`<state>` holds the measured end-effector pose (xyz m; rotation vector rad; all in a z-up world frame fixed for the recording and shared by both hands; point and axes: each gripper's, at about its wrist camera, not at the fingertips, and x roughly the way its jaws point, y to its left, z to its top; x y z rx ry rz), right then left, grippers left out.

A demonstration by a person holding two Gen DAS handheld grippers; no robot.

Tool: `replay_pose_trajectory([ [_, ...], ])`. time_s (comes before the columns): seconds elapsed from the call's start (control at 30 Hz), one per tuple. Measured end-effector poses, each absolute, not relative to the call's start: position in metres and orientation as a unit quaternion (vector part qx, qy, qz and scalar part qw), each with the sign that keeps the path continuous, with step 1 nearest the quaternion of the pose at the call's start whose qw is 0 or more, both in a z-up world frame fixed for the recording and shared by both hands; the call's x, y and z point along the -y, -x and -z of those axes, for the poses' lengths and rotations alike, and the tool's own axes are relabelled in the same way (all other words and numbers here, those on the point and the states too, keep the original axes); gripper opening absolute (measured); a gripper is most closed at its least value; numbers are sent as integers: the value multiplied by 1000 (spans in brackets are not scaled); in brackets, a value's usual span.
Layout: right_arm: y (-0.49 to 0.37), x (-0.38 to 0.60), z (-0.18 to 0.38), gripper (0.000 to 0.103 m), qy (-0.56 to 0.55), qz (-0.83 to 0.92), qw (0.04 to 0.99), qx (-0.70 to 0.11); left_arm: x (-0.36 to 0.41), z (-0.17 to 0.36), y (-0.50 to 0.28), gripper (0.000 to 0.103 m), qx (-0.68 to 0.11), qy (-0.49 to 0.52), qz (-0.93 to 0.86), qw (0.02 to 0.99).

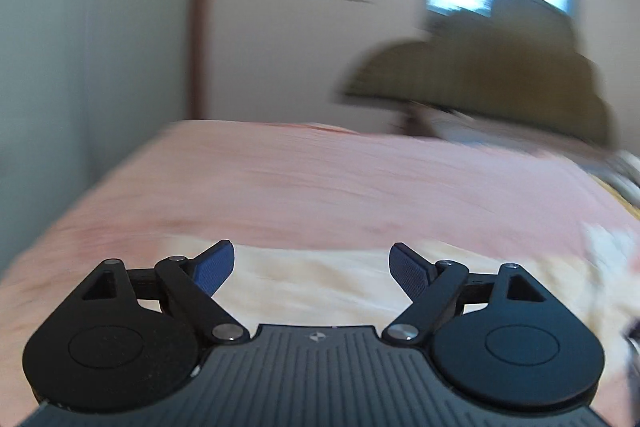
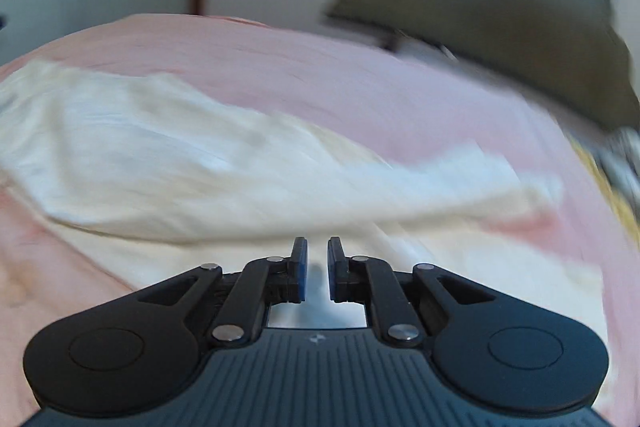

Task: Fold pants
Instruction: 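Open both grippers to release the folded pants, then move the right gripper to the pant leg hem and grasp it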

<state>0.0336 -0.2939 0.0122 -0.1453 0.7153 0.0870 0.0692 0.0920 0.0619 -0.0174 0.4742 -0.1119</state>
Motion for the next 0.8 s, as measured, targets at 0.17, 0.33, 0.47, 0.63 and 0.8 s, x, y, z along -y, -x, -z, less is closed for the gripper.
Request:
replay_pose_trajectory([
  [0.17,-7,360,-1,29,-80,-25,928,-362,20,-36,-76,86,-270,-53,278,921],
  [0.33,-3,411,-16,43,-98,55,941,-321,98,-8,-73,86,-269,-110,388,875],
  [0.47,-29,456,13,60,-106,93,916,-374,121,21,-73,80,-295,-110,418,852],
  [0.63,-58,487,10,61,-103,137,916,-362,135,45,-82,58,-334,-80,425,837],
  [0.8,-96,508,17,72,-74,160,906,-384,140,48,-80,52,-313,-93,427,844],
])
